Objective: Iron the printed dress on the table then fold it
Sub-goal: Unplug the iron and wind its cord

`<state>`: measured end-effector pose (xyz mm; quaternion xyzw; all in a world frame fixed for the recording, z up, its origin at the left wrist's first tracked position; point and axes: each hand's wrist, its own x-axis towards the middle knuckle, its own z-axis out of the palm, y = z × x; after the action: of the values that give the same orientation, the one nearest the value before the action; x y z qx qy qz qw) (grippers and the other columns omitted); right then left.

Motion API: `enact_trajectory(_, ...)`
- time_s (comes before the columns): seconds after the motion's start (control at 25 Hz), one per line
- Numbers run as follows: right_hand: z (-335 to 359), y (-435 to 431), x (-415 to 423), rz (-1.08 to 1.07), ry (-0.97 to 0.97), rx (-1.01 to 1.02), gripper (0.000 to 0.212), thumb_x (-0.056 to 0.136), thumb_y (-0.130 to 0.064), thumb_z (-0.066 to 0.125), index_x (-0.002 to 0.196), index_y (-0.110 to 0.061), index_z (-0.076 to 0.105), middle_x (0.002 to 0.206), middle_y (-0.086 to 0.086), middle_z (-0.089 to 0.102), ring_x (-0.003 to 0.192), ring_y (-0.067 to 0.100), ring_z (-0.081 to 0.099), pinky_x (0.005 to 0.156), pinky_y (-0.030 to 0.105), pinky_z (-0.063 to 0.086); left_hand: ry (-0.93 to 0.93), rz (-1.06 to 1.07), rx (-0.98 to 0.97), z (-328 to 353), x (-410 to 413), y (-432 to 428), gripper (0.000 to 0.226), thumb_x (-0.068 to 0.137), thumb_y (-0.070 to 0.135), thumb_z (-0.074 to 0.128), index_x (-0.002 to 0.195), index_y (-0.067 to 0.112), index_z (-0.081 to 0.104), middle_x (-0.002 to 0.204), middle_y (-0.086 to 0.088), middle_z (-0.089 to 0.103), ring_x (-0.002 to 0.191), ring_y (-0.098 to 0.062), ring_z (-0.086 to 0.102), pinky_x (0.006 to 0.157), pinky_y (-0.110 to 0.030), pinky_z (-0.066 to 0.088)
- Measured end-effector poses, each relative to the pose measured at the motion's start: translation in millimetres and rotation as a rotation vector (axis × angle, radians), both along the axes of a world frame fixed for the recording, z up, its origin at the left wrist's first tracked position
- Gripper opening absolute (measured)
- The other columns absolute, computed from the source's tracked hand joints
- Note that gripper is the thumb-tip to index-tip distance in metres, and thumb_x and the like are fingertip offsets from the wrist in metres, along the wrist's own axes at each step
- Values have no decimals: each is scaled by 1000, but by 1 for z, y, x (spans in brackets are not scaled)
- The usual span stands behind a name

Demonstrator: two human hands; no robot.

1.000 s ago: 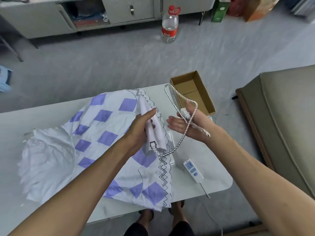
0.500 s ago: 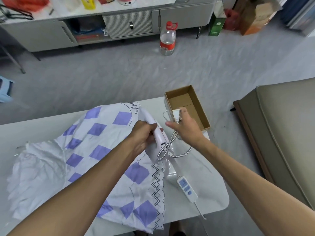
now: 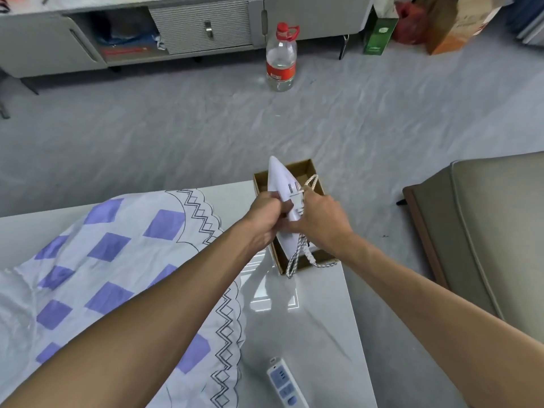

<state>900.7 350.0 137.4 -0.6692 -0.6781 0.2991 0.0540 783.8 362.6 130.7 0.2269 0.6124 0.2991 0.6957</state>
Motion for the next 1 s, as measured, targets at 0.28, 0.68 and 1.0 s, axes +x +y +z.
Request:
enact_trajectory(0.28,-65,36,8,11,-57,-65,52,78,-34,76,113,-7,50,74,0,53,78,27,56,66,30,36,697,-190,134,-102,-39,18,28,85,20,59,113,17,59,106,-10,68,97,-31,66,86,-43,55)
enact_trajectory(0.68,-140,30,-3,-1,-144,-130,42,80,-40,74,99,-12,51,88,6,62,85,29,59,67,30,36,997,-557,141,-177,-20,4,18,93,17,50,105,5,54,107,-18,61,97,-38,60,69,-34,41)
enact_trajectory(1.0,-149,25,-2,-54,-109,-80,42,91,-53,54,89,-12,48,76,3,57,70,27,54,63,35,43,1005,-598,189,-185,-33,-1,21,87,12,45,101,7,60,100,-20,65,92,-41,60,72,-37,47)
